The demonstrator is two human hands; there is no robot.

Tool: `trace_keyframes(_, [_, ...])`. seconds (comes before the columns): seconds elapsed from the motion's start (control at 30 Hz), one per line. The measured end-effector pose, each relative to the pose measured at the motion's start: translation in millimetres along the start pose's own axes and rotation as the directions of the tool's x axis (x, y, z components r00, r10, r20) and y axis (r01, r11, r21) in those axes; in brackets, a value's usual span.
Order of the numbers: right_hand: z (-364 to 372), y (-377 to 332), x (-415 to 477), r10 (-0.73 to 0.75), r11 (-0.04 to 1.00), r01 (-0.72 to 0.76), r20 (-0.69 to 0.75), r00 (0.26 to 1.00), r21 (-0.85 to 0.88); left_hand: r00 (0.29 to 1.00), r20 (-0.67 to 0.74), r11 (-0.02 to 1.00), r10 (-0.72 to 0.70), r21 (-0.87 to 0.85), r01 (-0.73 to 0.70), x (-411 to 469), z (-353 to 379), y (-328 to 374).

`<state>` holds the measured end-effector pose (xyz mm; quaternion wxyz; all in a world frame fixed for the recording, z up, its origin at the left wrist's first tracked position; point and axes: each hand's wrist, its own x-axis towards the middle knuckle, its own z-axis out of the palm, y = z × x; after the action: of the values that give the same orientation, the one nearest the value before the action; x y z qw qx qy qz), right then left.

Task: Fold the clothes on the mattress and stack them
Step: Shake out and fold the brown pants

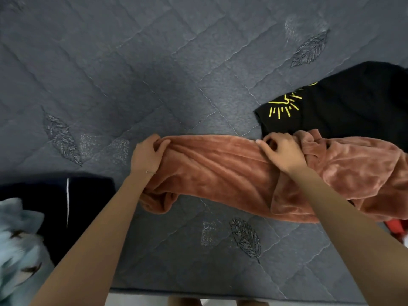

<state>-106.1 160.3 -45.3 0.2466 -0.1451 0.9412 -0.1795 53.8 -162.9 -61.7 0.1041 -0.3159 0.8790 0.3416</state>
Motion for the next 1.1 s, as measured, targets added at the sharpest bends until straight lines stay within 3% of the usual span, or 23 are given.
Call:
trace_keyframes(0.07, [-0.1,3.1,-2.3,-0.05,0.995,0.053,0.046,0.998,-0.081,1.0,-0.02,0.999,-0.018,-0.033,0.018,0.5,2.4,4.5])
trace_keyframes(0.33, [6.2,3.2,-0.8,-0.117,0.985,0.126,0.081,0.99,-0.121,0.998,-0.06,0.989,0.022,-0.144,-0.03,8.0,8.9,19.6])
trace_keyframes(0.63, [-30.9,30.5,9.6,0.041,0.991,-0.062,-0.167,0.985,-0.119,0.993,-0.067,0.995,0.097,0.046,-0.094,17.9,17.3,53.5])
trace_keyframes(0.8, [-31.1,28.3,21.1,0.121,0.971,-0.15,-0.156,0.98,-0.188,0.988,-0.12,0.994,0.093,0.072,-0.085,26.8,20.2,70.5])
trace_keyframes(0.97, [-15.0,-5.1,21.3,0.06,0.984,-0.087,-0.175,0.983,-0.152,0.998,-0.003,0.996,0.055,-0.076,-0.055,26.9,4.7,50.7])
trace_keyframes(1.1, [1.4,-46.1,19.9,-0.143,0.988,0.139,-0.063,0.988,-0.064,0.985,0.07,0.978,-0.155,-0.131,0.164,26.4,-14.3,20.6])
